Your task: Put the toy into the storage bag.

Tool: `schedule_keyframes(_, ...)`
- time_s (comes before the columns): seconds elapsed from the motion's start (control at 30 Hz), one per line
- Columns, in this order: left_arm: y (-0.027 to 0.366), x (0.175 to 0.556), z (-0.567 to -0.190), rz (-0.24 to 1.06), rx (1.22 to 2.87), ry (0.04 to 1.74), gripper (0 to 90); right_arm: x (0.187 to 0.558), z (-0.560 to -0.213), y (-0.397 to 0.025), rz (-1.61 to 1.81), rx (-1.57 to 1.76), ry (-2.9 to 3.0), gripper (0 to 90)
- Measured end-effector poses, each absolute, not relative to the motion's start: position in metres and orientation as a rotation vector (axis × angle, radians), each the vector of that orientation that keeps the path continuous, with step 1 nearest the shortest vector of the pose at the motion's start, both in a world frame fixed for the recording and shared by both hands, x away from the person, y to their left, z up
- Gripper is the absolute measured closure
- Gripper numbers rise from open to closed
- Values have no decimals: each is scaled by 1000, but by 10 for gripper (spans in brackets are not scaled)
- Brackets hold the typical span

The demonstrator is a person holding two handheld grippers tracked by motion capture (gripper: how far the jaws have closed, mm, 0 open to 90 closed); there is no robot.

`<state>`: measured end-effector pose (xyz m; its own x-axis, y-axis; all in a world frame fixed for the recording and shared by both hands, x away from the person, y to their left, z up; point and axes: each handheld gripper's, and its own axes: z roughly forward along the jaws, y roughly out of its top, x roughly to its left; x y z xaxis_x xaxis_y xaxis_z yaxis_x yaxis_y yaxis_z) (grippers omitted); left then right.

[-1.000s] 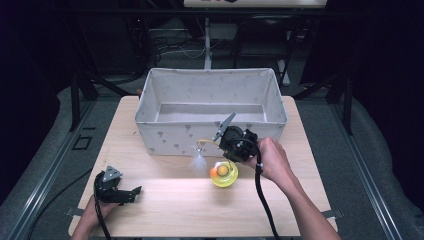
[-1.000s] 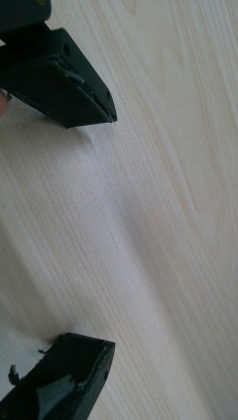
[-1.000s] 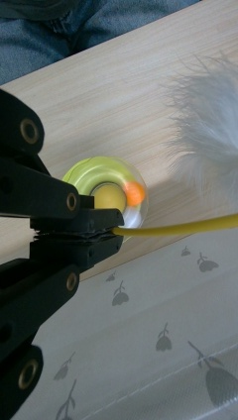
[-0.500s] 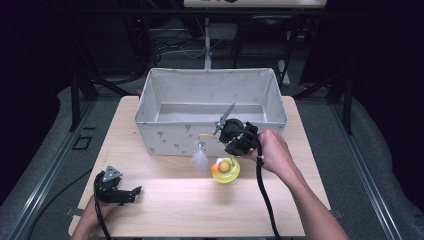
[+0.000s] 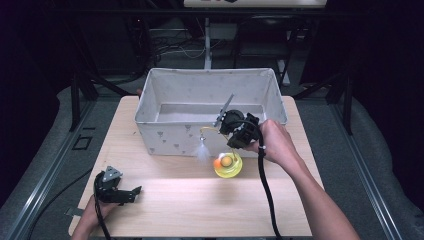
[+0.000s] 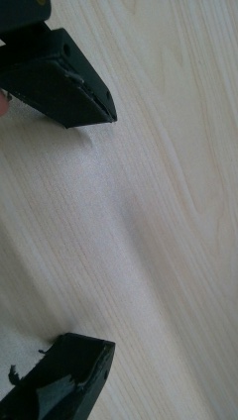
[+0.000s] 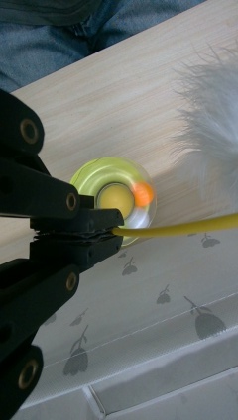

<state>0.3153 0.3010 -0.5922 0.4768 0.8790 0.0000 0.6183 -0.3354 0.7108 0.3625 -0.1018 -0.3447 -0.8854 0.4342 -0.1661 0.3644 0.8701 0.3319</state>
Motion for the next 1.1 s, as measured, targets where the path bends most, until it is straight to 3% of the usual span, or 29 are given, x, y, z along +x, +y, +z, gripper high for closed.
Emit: schedule_keyframes(1.1,301,315,-592,514,2072,1235,3,368,-310,-92,458,558,2796,887)
